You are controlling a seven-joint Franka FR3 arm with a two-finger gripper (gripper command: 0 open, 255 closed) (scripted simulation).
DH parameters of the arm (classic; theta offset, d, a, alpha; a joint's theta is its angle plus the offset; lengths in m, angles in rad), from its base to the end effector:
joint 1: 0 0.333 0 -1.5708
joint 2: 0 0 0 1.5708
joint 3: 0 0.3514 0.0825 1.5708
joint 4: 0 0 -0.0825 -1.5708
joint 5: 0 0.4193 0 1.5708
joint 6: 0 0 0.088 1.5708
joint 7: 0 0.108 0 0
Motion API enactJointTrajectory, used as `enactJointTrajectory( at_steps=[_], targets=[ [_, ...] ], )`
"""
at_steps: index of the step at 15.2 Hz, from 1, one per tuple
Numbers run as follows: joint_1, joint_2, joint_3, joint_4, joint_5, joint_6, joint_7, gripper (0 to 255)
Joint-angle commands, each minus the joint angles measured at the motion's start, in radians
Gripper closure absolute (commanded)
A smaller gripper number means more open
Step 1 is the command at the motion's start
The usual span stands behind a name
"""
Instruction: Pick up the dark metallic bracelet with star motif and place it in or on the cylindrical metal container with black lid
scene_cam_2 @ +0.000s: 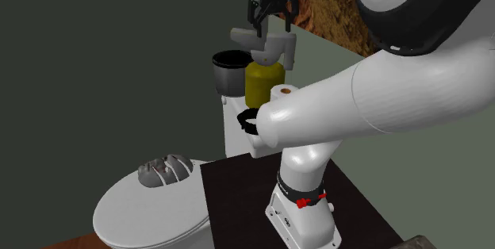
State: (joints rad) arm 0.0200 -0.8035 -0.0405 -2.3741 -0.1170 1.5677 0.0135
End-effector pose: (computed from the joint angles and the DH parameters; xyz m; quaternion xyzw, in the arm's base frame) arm 0.3112 -0.0233 0.6108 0.9990 -0.0109 -0.0015 0.0439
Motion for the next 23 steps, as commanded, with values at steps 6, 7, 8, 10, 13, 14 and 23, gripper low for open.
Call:
enactJointTrajectory(
  at_steps=[6,7,8,10,13,14,23],
  targets=[
    [0.022,-0.04,0.029,-0.17,0.045,0.11,0.05,0],
    [0.027,-0.045,0.035,-0.202,0.055,0.133,0.06,0],
    [0.033,-0.049,0.042,-0.233,0.065,0.157,0.07,0],
    [0.047,-0.053,0.056,-0.293,0.087,0.206,0.09,0],
    [0.07,-0.05,0.079,-0.378,0.123,0.284,0.119,0],
    [0.079,-0.046,0.088,-0.404,0.136,0.312,0.129,0],
    [0.161,0.051,0.155,-0.572,0.242,0.56,0.197,0]
  ],
)
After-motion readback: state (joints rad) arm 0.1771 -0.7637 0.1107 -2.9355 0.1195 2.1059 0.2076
